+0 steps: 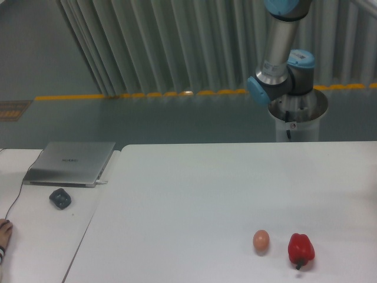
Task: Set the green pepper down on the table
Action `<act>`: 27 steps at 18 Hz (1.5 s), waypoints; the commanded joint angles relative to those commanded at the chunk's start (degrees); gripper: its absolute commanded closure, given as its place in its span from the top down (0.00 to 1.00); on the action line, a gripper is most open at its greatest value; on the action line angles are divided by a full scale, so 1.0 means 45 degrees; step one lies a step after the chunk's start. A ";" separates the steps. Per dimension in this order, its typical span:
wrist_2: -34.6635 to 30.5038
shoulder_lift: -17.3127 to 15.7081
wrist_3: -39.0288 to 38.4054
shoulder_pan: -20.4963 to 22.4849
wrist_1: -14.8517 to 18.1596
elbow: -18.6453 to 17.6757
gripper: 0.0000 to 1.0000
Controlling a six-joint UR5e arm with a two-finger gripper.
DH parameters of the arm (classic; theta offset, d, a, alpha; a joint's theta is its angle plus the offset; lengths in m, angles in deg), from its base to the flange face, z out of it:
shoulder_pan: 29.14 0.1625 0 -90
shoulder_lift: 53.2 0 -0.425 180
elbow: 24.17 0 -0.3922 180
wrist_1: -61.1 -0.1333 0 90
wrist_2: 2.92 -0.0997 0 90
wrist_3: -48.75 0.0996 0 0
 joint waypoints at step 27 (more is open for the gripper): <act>0.0117 0.0958 -0.1741 0.0157 -0.0039 -0.0038 1.00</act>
